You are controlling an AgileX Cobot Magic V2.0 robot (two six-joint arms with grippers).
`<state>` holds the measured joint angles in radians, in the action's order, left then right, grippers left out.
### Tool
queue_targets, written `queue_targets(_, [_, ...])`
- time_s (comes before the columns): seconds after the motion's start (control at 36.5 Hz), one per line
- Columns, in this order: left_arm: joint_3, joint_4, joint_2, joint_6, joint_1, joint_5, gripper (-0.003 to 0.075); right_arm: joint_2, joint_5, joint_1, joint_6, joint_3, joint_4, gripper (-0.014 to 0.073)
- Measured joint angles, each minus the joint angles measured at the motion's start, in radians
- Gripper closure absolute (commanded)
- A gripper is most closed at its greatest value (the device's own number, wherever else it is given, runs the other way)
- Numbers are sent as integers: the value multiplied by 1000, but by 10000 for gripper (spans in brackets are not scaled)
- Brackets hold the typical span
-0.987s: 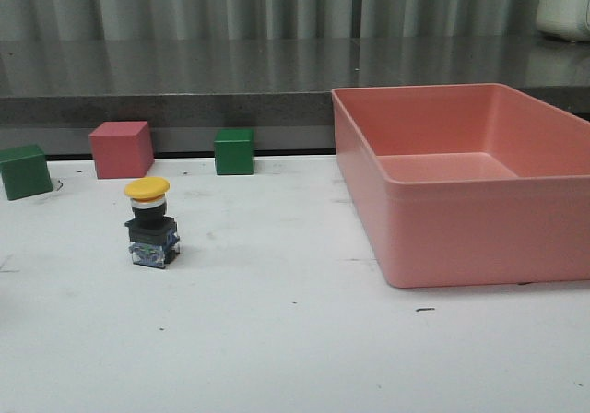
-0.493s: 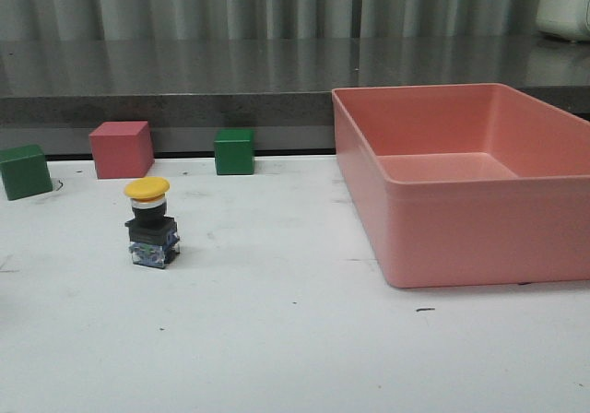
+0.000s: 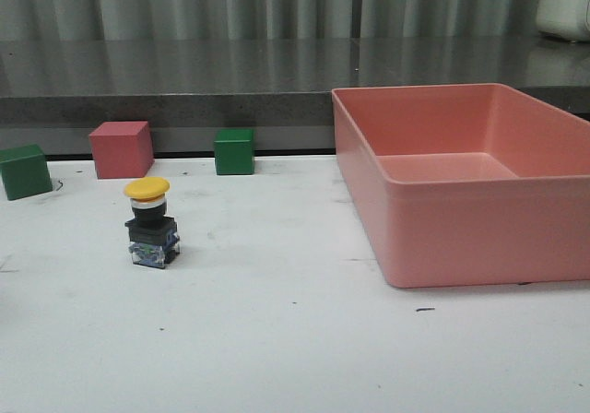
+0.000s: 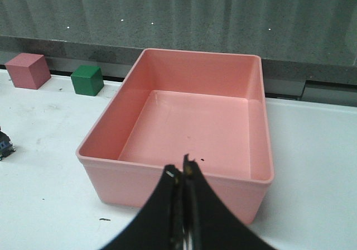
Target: Place and stand button with both arms
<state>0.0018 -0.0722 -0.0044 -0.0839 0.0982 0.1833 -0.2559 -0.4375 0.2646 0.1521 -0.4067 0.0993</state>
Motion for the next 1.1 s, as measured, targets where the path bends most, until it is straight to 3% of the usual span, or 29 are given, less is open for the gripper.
queue_targets(0.36, [0,0,0,0,0,0,740,19,53,-22,-29,45,-19,661])
queue_targets(0.71, [0,0,0,0,0,0,740,191,277,-198,-92,348,-114,661])
queue_targets(0.85, [0,0,0,0,0,0,740,252,279,-232,-94,428,-143,661])
queue_targets(1.1, [0,0,0,0,0,0,740,265,197,-242,-94,433,-150,661])
